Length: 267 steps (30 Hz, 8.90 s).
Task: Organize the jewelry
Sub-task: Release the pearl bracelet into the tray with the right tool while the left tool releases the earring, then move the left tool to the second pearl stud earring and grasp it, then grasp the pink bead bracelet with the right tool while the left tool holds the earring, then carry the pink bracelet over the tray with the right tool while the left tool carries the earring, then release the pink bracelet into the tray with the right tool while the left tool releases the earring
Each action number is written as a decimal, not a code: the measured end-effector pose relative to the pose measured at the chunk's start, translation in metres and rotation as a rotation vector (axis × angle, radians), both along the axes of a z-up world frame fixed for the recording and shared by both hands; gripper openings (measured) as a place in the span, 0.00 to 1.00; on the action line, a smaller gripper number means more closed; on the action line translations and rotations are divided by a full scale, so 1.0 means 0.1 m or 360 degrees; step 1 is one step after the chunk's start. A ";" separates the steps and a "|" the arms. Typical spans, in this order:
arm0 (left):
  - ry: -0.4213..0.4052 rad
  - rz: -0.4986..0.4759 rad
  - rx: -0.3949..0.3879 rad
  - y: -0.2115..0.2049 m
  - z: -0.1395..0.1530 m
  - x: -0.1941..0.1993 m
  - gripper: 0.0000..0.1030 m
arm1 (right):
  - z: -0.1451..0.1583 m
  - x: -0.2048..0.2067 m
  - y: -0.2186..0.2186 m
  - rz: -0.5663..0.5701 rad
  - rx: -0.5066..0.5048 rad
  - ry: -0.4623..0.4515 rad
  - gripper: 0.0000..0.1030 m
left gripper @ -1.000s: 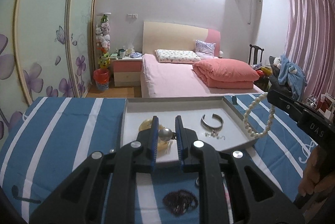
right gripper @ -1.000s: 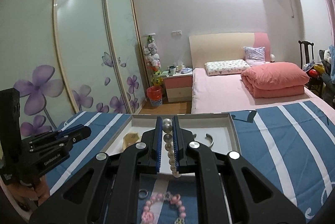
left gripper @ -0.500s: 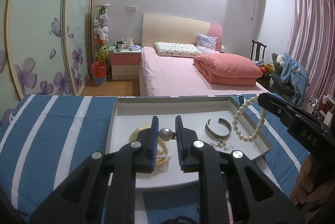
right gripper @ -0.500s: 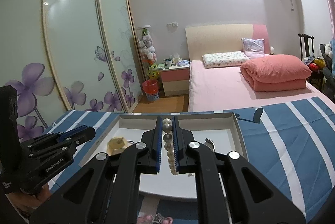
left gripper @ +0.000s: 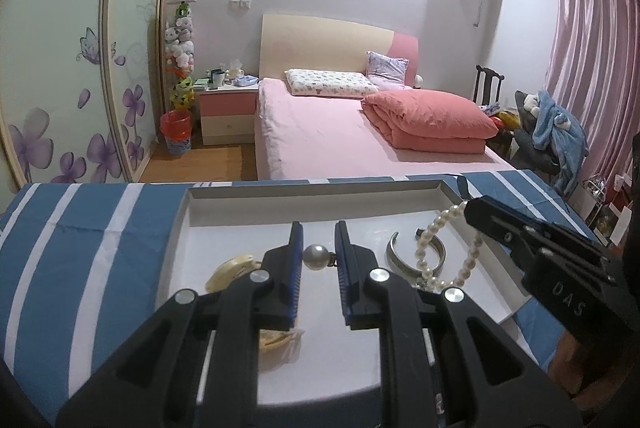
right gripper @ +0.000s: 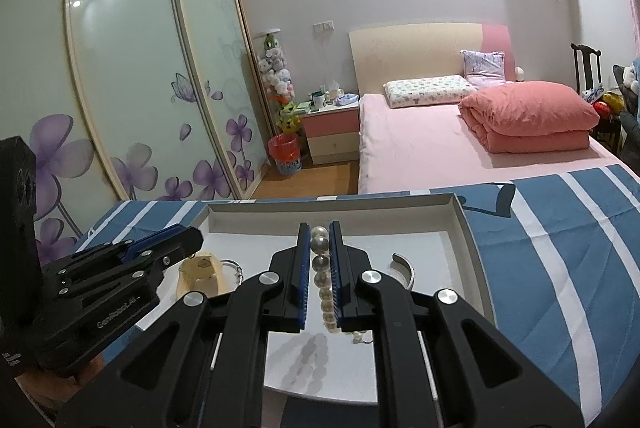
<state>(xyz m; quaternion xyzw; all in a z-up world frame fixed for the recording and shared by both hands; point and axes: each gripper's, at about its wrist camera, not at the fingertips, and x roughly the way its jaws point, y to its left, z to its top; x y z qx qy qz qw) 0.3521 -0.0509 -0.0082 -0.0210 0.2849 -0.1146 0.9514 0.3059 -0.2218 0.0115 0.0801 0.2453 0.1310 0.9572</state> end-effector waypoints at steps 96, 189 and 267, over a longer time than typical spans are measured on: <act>0.0443 -0.0082 0.0397 1.22 -0.67 -0.10 0.14 | -0.21 -0.18 0.14 0.0019 -0.0061 0.0136 0.35; -0.0201 -0.0031 0.0050 0.39 0.35 -1.86 0.14 | 0.37 -1.61 -0.18 0.0012 0.0049 -0.0184 0.13; -0.0094 0.0148 -0.0031 0.27 -0.10 -0.16 0.24 | 0.03 -0.16 -0.01 -0.0079 0.0033 -0.0031 0.14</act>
